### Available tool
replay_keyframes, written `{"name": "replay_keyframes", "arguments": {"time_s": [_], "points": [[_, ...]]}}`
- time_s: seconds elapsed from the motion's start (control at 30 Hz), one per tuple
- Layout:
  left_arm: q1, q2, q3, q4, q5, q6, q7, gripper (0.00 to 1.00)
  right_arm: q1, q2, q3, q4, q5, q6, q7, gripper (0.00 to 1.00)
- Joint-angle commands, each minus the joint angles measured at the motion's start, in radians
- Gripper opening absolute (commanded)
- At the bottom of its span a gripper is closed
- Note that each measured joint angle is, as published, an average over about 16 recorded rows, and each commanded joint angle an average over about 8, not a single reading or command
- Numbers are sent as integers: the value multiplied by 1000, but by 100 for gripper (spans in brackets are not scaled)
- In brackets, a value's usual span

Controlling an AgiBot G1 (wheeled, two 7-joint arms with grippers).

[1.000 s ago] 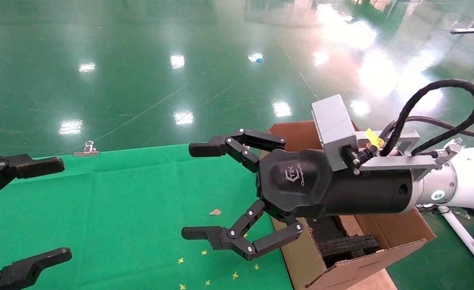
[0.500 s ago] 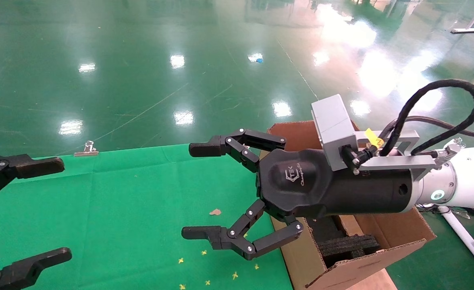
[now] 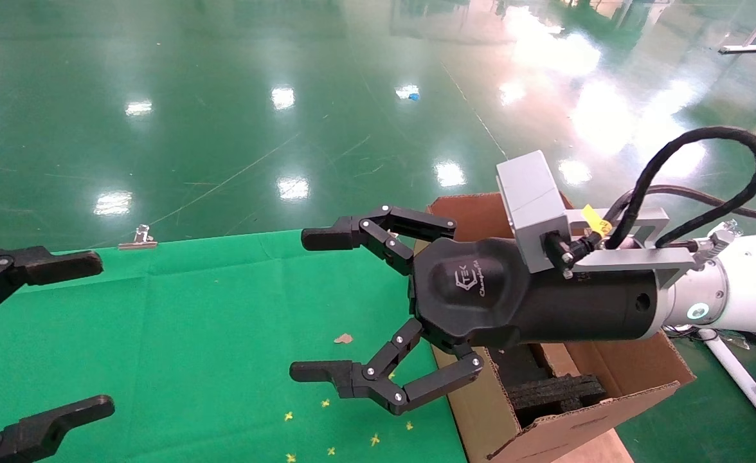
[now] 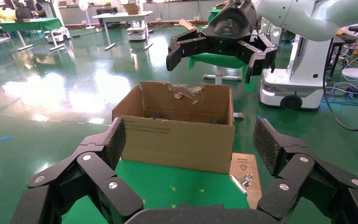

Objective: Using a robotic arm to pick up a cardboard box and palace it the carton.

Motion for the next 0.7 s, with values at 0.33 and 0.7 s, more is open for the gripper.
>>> {"name": "replay_keyframes", "arguments": {"time_s": [0.33, 0.7], "points": [[0, 0, 0, 0, 0, 0, 0, 100, 0, 0, 0, 0, 0, 0, 0, 100], [0, 0, 0, 0, 0, 0, 0, 100, 0, 0, 0, 0, 0, 0, 0, 100]]}}
